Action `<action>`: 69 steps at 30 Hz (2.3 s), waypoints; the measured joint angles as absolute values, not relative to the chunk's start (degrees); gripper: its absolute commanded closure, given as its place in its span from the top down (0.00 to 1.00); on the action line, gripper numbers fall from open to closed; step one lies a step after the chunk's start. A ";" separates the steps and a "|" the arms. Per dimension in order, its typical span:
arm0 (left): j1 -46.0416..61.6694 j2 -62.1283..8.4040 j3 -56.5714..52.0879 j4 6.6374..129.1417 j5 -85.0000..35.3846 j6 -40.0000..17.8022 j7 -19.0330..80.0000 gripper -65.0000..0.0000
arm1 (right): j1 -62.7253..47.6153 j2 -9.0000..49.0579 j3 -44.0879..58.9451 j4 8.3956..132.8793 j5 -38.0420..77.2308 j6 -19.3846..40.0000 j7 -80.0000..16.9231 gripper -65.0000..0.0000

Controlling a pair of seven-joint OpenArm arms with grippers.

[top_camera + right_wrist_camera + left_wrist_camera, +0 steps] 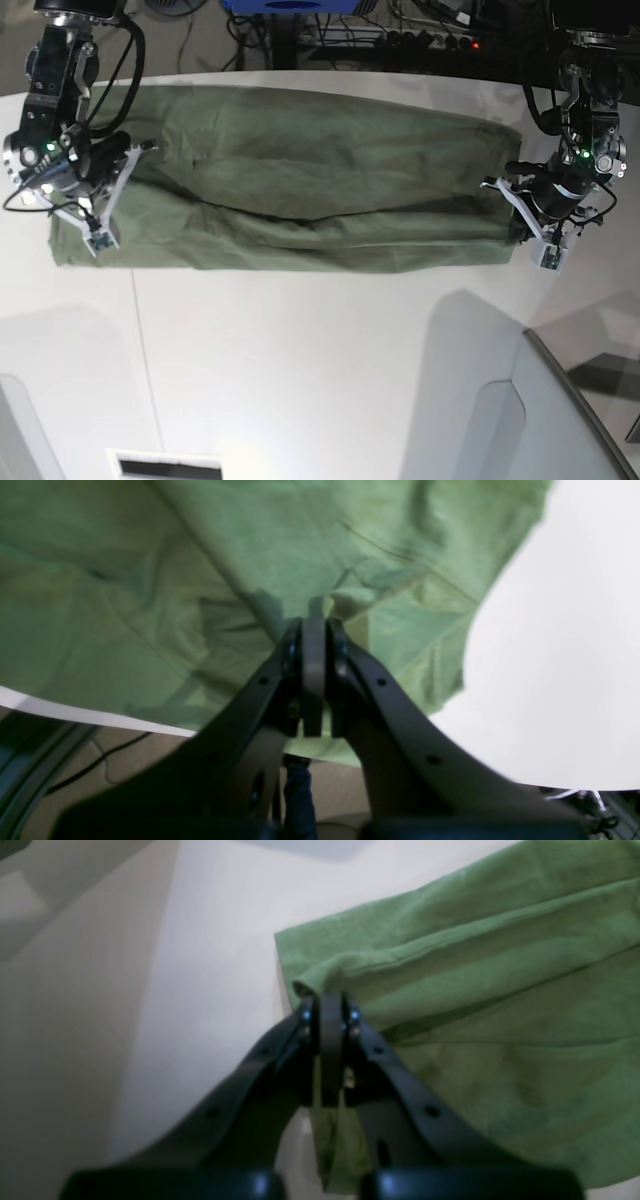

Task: Layout the t-shirt on the table in an organized manner, then fold the t-shirt properly
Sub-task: 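Lift the held edge with both grippers, folding the shirt over itself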

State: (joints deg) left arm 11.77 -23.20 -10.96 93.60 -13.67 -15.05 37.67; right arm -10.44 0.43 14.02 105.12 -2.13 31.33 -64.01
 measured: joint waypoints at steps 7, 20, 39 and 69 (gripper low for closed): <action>11.81 -23.22 -10.94 93.60 -13.67 -15.05 37.67 0.00 | -11.79 -1.28 14.13 106.80 -2.57 31.31 -64.31 0.00; 12.56 -23.20 -10.94 93.58 -13.67 -15.05 37.47 0.00 | -14.20 -1.28 14.15 106.91 -2.72 31.31 -63.86 0.00; 12.60 -23.20 -10.96 93.80 -13.67 -15.05 37.47 0.00 | -16.08 -2.52 14.20 107.61 -2.61 31.31 -63.88 0.00; 15.14 -22.39 -6.98 85.08 -6.20 -15.03 26.74 0.00 | -16.05 -2.92 16.53 105.21 -2.02 31.18 -63.46 0.13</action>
